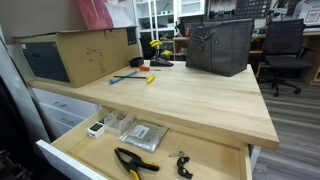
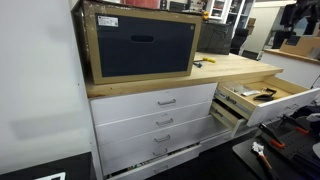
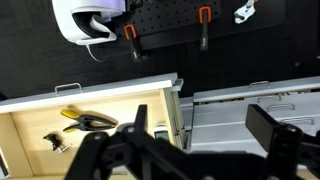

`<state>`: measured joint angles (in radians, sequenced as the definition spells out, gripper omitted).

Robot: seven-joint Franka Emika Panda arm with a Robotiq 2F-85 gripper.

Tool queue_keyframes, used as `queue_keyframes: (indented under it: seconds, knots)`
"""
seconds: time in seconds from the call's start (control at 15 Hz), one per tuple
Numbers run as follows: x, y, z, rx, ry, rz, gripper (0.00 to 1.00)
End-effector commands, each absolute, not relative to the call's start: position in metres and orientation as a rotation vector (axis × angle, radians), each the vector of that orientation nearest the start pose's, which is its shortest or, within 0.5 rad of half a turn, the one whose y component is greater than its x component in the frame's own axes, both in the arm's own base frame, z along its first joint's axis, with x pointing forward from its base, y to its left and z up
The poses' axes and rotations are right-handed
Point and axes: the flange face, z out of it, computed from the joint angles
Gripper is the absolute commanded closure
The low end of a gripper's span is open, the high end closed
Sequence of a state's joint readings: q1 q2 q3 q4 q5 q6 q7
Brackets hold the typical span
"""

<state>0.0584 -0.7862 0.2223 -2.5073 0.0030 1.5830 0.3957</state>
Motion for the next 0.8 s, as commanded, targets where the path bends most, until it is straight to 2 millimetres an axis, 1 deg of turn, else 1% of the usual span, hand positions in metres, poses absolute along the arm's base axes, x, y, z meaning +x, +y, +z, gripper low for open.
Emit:
queue_keyframes:
  seconds: [0.0,0.07,0.2,0.47,0.73]
  knots:
    - [0.281,0.068,0.512,-3.344,0.316,0.161,0.00]
    - [0.281,0.063,0.512,-3.346,0.320,0.162,0.00]
    - [0.282,0.049,0.506,-3.346,0.352,0.167,0.00]
    - [0.282,0.023,0.489,-3.409,0.255,0.132,0.00]
    - [0.282,-0.001,0.465,-3.466,0.186,0.135,0.00]
